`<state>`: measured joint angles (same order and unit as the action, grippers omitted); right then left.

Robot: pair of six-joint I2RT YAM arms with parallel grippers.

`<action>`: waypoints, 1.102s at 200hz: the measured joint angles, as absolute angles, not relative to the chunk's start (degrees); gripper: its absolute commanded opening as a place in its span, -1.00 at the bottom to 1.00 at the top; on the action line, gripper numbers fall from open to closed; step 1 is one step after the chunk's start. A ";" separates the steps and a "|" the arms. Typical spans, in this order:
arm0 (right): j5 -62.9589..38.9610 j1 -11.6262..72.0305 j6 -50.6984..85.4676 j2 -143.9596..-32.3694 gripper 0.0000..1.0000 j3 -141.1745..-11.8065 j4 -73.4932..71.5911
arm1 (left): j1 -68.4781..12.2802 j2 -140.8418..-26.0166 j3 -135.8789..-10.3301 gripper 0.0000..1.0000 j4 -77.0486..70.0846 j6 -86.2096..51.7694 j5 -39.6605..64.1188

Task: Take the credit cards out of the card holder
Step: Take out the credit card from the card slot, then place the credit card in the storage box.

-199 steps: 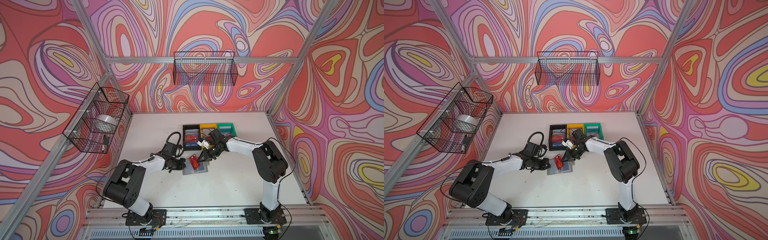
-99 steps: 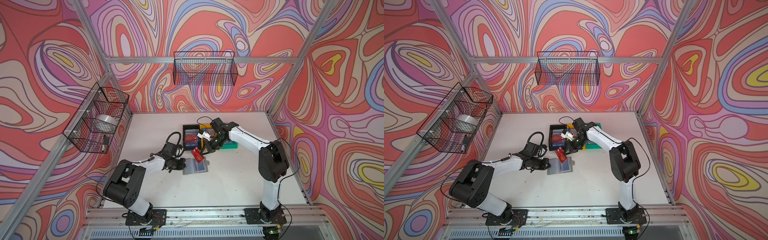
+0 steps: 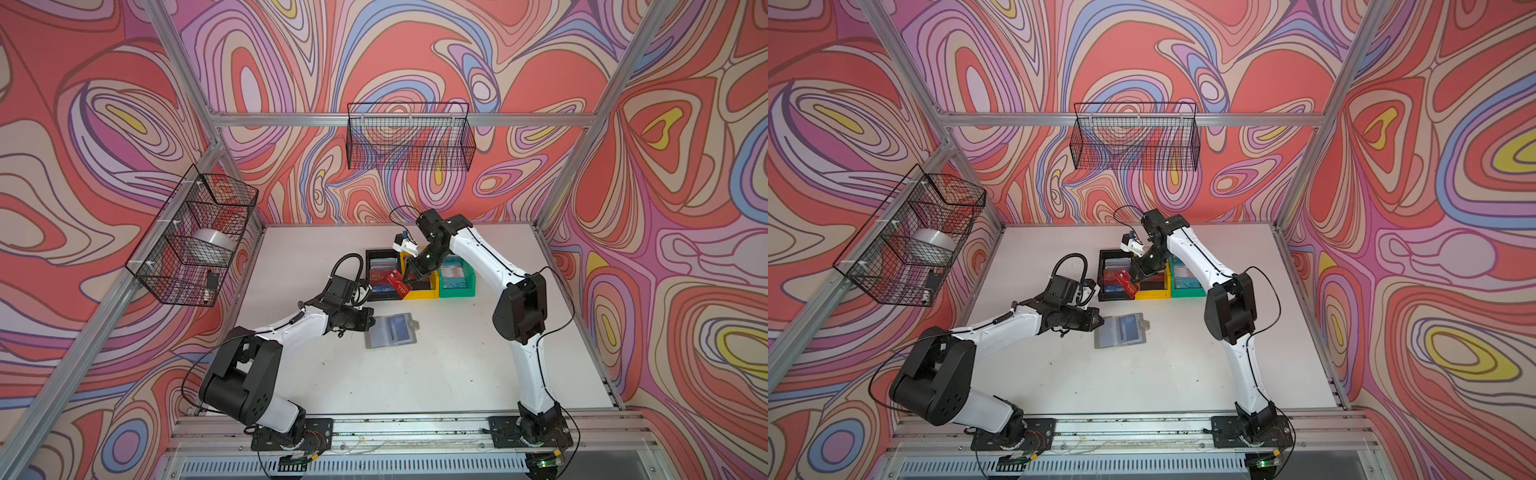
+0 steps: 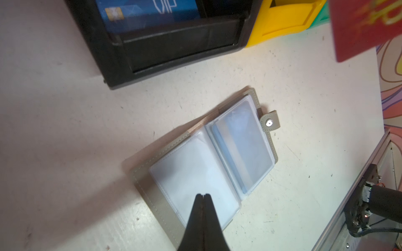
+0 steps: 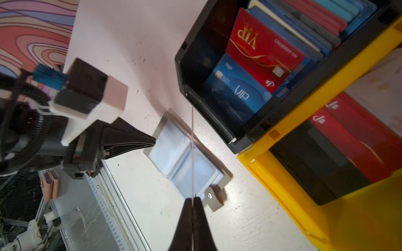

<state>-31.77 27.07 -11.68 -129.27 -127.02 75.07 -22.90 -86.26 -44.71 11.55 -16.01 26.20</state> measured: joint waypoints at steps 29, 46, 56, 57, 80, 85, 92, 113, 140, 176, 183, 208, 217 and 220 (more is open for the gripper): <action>-28.36 27.07 -13.41 -132.64 -1.00 -132.03 77.78 | -22.90 -86.21 -44.88 -1.00 12.43 -15.40 26.72; -26.87 27.07 -14.13 -133.47 -1.00 -133.03 78.32 | -22.90 -85.97 -44.86 -1.00 12.82 -15.18 26.83; -26.15 27.07 -14.46 -133.64 -1.00 -133.21 78.43 | -22.90 -85.56 -44.84 -1.00 13.06 -15.16 26.81; -26.04 27.07 -14.52 -133.64 -1.00 -133.21 78.43 | -22.90 -85.52 -44.84 -1.00 13.08 -15.16 26.81; -24.93 27.07 -15.42 -133.67 -1.00 -133.21 78.15 | -22.90 -84.53 -44.64 -1.00 13.17 -15.00 26.74; -24.73 27.09 -15.53 -133.67 -1.00 -133.21 77.91 | -22.90 -84.44 -44.53 -1.00 13.17 -14.98 26.72; -24.40 27.09 -15.73 -133.67 -1.00 -133.21 77.52 | -22.90 -84.40 -44.34 -1.00 13.17 -14.98 26.68; -23.40 27.31 -16.43 -133.64 -1.00 -133.21 75.94 | -22.90 -84.40 -43.68 -1.00 13.26 -14.98 26.44; -21.76 27.92 -17.56 -133.64 -1.00 -133.21 74.08 | -22.90 -84.40 -43.40 -1.00 13.30 -15.00 26.09; -19.97 28.60 -19.68 -133.64 -1.00 -133.21 72.64 | -22.90 -84.40 -43.40 -1.00 13.30 -14.98 25.71; -19.86 28.71 -20.21 -133.64 -1.00 -133.21 72.36 | -22.90 -84.40 -43.40 -1.00 13.32 -14.98 25.65; -19.73 28.93 -21.82 -133.62 -1.00 -133.21 71.11 | -22.90 -84.40 -43.40 -1.00 13.32 -14.94 25.47; -19.75 28.95 -22.31 -133.62 -1.00 -133.21 70.91 | -22.90 -84.40 -43.40 -1.00 13.34 -14.81 25.47; -19.73 28.95 -22.50 -133.62 -1.00 -133.27 70.91 | -22.90 -84.40 -43.40 -1.00 13.34 -14.79 25.47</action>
<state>-19.73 28.95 -22.50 -133.62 -133.27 70.91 -22.90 -84.40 -43.40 13.34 -14.79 25.47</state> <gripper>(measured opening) 0.043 0.047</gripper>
